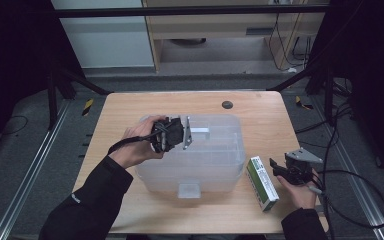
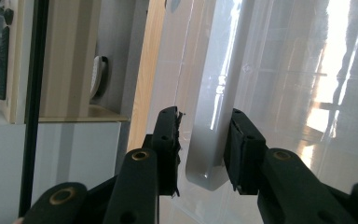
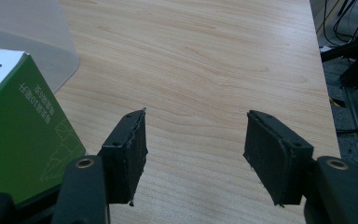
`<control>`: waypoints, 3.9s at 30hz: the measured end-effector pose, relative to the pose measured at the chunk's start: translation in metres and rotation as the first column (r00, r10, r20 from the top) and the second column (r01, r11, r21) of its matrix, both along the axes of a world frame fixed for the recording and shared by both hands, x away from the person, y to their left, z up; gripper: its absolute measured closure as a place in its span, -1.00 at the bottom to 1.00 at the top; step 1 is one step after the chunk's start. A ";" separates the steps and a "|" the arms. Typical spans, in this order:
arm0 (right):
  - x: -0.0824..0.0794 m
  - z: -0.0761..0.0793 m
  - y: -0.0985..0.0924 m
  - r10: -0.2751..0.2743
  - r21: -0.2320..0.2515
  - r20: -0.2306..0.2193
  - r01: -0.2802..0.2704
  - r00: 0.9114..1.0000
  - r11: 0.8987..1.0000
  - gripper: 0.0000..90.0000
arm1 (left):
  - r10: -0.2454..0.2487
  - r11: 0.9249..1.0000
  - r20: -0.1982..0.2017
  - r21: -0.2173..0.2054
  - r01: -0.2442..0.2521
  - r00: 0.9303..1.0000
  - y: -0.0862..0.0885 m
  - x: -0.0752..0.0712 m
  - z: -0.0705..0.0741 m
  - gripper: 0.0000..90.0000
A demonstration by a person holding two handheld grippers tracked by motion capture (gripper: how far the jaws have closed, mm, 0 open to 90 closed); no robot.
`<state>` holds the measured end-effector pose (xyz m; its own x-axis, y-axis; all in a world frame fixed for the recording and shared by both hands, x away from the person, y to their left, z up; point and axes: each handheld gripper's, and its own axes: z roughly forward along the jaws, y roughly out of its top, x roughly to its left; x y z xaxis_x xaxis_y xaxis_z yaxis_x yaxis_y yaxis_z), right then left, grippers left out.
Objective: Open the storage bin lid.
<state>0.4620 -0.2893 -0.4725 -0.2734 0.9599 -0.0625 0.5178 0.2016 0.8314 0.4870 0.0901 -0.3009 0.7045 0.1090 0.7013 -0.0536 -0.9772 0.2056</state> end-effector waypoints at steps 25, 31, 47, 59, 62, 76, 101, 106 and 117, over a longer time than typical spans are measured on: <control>0.000 0.005 0.001 0.018 0.006 0.001 -0.018 1.000 1.000 -0.06 | -0.086 0.994 0.007 0.065 0.085 0.996 -0.005 0.004 0.002 0.63; -0.001 0.009 0.001 0.024 0.008 0.003 -0.024 1.000 1.000 0.01 | -0.080 0.995 0.001 0.053 0.080 0.997 -0.004 0.004 0.003 0.63; -0.004 0.026 0.008 0.073 0.023 0.024 -0.074 0.997 0.997 0.26 | -0.007 1.000 0.005 0.006 0.007 1.000 -0.002 0.006 0.007 0.62; -0.013 0.052 0.016 0.124 0.045 0.055 -0.127 0.991 0.991 0.52 | 0.014 1.000 0.005 -0.014 -0.014 1.000 -0.001 0.013 0.012 0.61; -0.017 0.060 0.018 0.151 0.047 0.063 -0.154 0.986 0.987 0.62 | 0.020 1.000 0.013 -0.021 -0.019 1.000 -0.001 0.015 0.014 0.60; -0.029 0.081 0.037 0.279 0.091 0.065 -0.284 0.958 0.955 0.98 | 0.034 0.997 0.015 -0.073 -0.033 0.999 0.000 0.027 0.019 0.58; -0.030 0.077 0.062 0.467 0.214 0.010 -0.458 0.884 0.863 1.00 | 0.081 0.990 0.005 -0.120 -0.080 0.997 0.001 0.041 0.025 0.55; -0.030 0.079 0.067 0.485 0.212 0.015 -0.477 0.874 0.853 1.00 | 0.086 0.988 -0.001 -0.126 -0.085 0.996 0.002 0.041 0.025 0.55; -0.030 0.079 0.071 0.495 0.216 0.019 -0.487 0.868 0.846 1.00 | 0.088 0.978 -0.035 -0.187 -0.093 0.995 0.007 0.044 0.026 0.46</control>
